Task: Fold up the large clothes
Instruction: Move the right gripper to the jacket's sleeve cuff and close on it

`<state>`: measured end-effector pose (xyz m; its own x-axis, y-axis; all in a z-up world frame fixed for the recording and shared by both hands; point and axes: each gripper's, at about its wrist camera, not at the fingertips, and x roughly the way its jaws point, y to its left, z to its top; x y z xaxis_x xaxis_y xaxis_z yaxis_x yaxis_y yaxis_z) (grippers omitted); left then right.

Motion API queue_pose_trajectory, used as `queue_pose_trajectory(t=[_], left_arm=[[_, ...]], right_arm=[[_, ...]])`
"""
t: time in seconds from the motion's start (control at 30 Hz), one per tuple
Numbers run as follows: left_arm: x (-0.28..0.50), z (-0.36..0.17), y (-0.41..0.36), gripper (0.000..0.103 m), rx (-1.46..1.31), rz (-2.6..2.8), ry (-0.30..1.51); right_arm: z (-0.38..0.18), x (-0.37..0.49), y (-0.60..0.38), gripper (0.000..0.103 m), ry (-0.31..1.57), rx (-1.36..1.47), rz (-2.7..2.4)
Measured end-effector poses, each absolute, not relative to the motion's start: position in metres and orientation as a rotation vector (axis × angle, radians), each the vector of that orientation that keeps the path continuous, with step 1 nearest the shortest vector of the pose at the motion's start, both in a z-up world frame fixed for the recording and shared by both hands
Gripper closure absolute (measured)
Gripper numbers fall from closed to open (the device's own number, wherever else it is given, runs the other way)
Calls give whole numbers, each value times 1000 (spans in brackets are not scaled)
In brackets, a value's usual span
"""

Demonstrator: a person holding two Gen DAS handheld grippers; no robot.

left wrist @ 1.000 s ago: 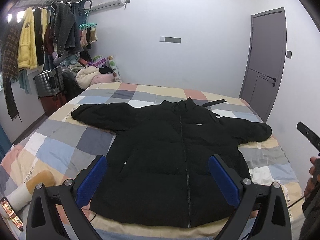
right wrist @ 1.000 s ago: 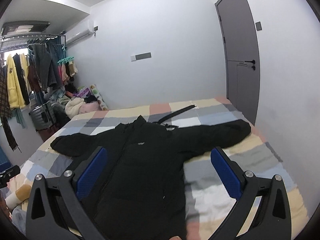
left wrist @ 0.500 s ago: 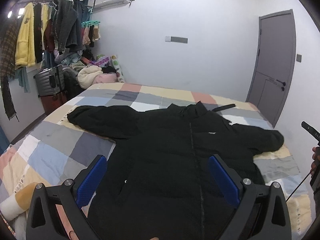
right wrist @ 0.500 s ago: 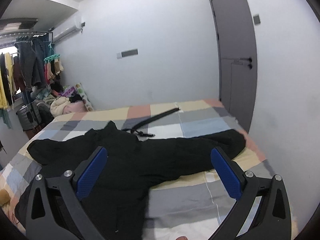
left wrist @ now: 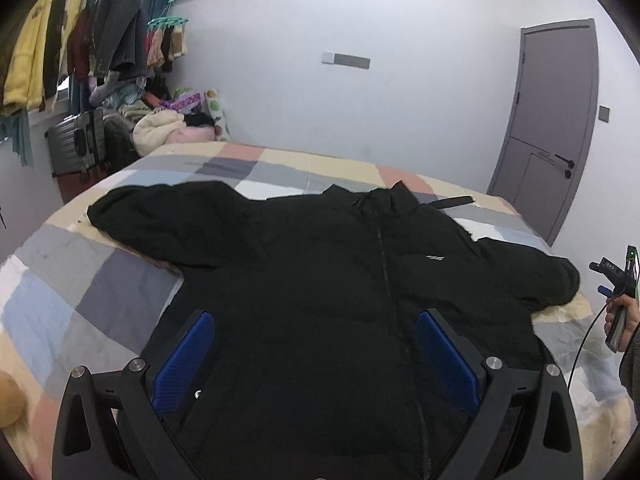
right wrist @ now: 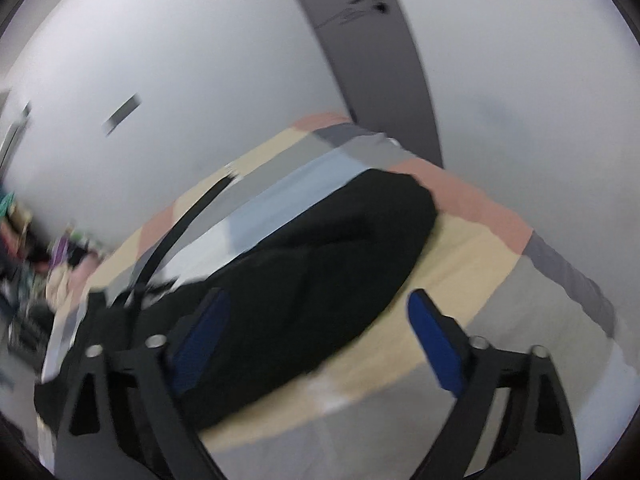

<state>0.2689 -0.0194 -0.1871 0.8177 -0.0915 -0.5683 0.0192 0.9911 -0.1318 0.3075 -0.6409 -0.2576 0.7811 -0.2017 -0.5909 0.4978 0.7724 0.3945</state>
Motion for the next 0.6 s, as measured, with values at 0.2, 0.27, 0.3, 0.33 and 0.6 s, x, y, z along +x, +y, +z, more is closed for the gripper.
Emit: queue_pose_trajectory(t=[0.2, 0.27, 0.3, 0.33, 0.6], left_arm=[[288, -212, -21, 1, -118, -35, 622], [295, -219, -23, 1, -113, -28, 638], [298, -222, -24, 1, -104, -21, 642], [301, -224, -25, 1, -92, -11, 645], [322, -237, -8, 1, -111, 54, 679]], right_arm=[[-304, 341, -694, 24, 476, 700, -491], [-317, 349, -704, 24, 457, 730, -526], [-327, 354, -712, 24, 452, 747, -550], [-334, 358, -717, 24, 450, 759, -564], [-349, 367, -735, 46, 315, 747, -600]])
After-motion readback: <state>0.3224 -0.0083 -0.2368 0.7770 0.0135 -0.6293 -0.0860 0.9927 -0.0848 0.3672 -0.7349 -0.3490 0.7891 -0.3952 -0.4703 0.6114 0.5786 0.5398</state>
